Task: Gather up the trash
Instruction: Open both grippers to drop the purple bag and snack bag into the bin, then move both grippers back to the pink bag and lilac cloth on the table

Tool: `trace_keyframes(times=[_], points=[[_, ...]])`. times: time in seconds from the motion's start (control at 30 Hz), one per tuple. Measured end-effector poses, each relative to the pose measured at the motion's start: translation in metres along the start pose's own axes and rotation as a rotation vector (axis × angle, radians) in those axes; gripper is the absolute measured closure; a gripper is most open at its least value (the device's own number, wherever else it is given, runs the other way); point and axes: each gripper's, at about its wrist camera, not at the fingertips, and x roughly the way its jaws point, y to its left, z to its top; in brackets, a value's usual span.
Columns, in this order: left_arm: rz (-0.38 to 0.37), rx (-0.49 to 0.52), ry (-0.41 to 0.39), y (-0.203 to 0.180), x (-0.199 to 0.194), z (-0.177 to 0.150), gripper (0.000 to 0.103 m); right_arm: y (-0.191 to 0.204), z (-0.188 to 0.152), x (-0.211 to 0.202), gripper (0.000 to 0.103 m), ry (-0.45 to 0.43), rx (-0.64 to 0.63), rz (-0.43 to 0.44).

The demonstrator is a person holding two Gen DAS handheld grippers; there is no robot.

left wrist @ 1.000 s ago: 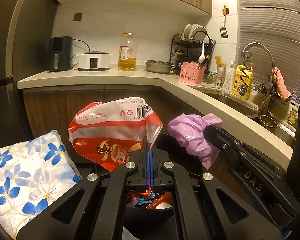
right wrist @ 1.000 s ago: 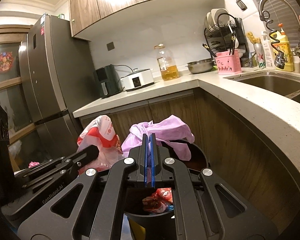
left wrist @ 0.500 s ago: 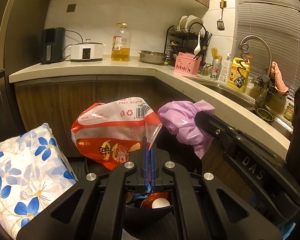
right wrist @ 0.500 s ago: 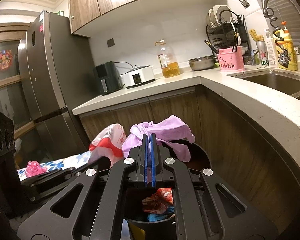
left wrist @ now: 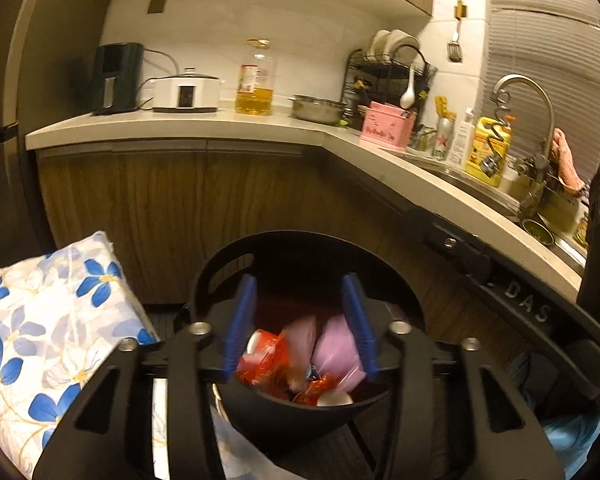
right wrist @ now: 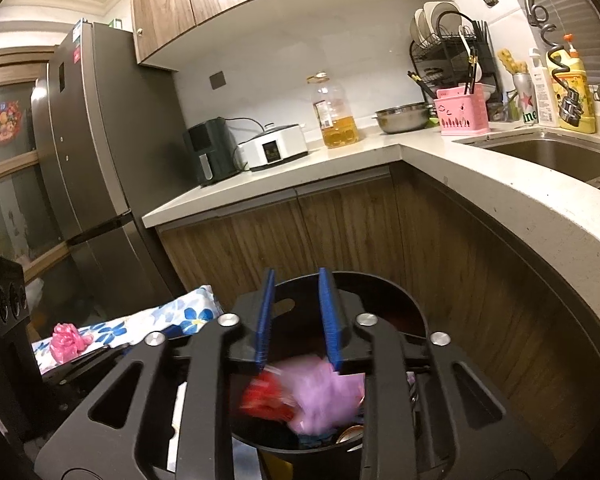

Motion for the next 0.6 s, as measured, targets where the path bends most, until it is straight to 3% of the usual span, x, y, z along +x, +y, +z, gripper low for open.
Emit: trace_keyframes(times=[0.03, 0.17, 0.23, 0.33, 0.4, 0.6], points=[[0.012, -0.01, -0.003, 0.003, -0.001, -0.001, 0.041, 0.0, -0.001, 0.0, 0.07, 0.0, 0.001, -0.002], [0.079, -0.054, -0.021, 0.017, -0.013, -0.006, 0.028, 0.001, -0.004, -0.006, 0.054, -0.006, 0.002, -0.019], [0.124, -0.074, -0.033, 0.024, -0.022, -0.011, 0.016, 0.004, -0.007, -0.01, 0.041, -0.007, 0.002, -0.024], [0.19, -0.097, -0.043, 0.032, -0.036, -0.017, 0.012, 0.009, -0.013, -0.017, 0.029, -0.007, -0.004, -0.027], [0.244, -0.118, -0.049, 0.037, -0.046, -0.022, 0.007, 0.013, -0.018, -0.021, 0.025, -0.003, -0.015, -0.033], [0.379, -0.135, -0.061, 0.048, -0.075, -0.033, 0.006, 0.026, -0.033, -0.037, 0.017, 0.009, -0.024, -0.055]])
